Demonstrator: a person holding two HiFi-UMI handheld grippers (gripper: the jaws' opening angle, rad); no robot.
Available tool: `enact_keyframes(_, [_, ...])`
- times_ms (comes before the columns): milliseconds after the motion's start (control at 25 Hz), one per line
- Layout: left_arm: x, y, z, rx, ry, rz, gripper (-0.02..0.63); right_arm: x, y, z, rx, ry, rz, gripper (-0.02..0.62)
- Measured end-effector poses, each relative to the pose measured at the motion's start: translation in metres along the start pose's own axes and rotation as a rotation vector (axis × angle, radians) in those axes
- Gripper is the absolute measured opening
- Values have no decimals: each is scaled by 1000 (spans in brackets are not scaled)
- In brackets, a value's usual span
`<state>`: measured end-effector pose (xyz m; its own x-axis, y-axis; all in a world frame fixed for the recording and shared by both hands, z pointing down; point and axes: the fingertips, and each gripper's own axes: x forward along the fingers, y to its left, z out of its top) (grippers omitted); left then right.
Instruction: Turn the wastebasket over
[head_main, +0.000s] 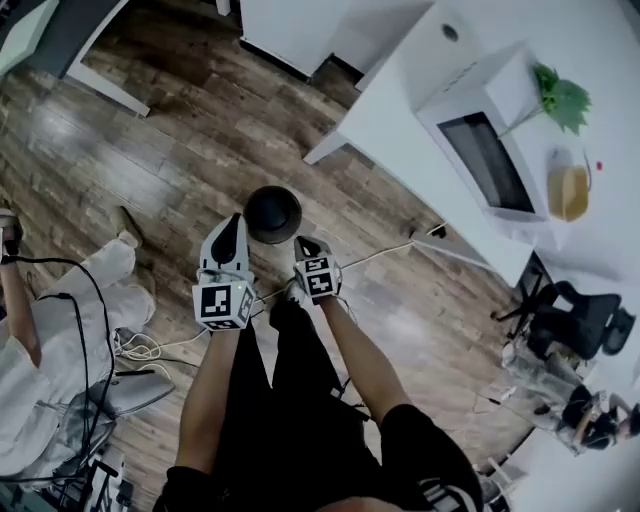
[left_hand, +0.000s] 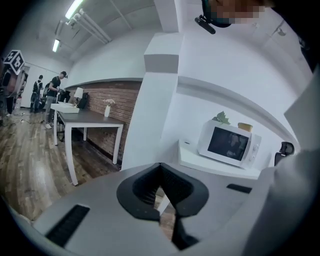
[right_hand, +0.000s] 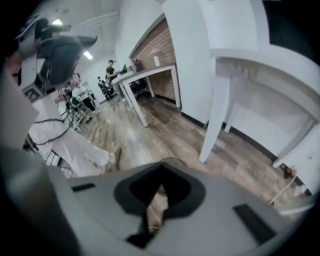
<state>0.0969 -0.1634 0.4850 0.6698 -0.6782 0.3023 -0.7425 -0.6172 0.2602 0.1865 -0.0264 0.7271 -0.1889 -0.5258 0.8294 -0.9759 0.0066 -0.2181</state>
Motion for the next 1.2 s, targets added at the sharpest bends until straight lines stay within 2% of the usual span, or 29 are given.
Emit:
enact_keyframes(360, [-49, -70, 67, 13, -6, -58, 35, -161, 6, 101, 116, -272, -59, 32])
enact_keyframes(640, [-103, -130, 123, 49, -41, -93, 35, -296, 32, 163, 145, -482, 4, 32])
enact_keyframes(880, [-144, -160, 165, 127, -62, -163, 35, -384, 63, 189, 114, -624, 1, 32])
enact_keyframes(1200, [-190, -152, 189, 174, -39, -237, 35, -449, 106, 183, 147, -741, -57, 32])
